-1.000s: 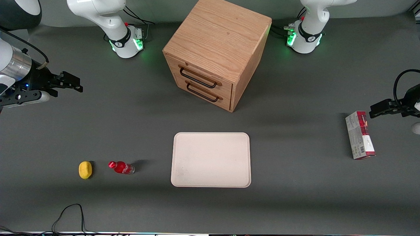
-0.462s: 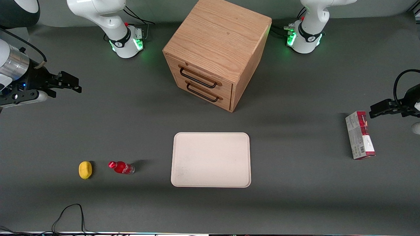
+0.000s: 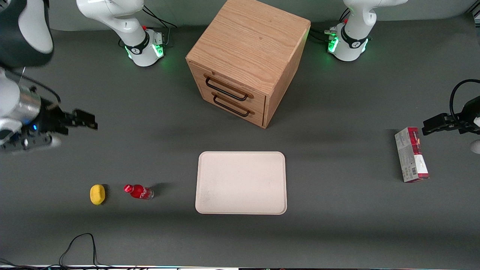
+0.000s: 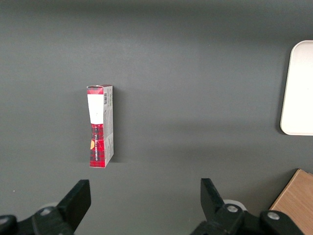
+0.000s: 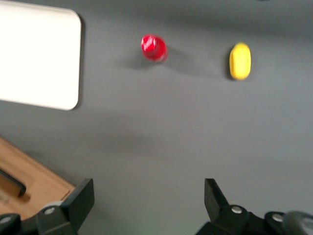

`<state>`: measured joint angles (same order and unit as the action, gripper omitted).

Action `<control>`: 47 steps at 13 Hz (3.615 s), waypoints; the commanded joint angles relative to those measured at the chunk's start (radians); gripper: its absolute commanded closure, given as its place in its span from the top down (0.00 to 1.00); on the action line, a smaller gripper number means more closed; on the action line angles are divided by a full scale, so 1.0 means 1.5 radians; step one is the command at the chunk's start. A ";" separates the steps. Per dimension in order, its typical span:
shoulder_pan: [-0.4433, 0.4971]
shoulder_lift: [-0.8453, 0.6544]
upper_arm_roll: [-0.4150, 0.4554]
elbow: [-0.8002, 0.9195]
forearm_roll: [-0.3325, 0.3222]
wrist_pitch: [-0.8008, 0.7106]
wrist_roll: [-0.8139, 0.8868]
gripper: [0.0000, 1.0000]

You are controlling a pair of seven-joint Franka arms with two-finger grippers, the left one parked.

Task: Place coke bottle on tray
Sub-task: 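Move the open right gripper down over the red Coca-Cola bottle, then close the right gripper on the bottle's cap end, then lift the held bottle up off the table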

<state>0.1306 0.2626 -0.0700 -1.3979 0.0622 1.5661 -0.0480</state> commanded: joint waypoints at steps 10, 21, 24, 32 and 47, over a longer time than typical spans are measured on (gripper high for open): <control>0.021 0.339 0.022 0.314 -0.009 0.042 0.086 1.00; 0.021 0.325 0.018 0.139 -0.025 0.232 0.077 1.00; 0.021 0.312 0.018 0.104 -0.026 0.255 0.073 1.00; 0.020 0.277 0.017 0.058 -0.026 0.266 0.065 0.71; 0.013 0.149 0.011 0.023 -0.025 0.116 0.022 0.00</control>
<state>0.1547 0.6155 -0.0488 -1.2990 0.0351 1.8228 0.0195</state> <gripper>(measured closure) 0.687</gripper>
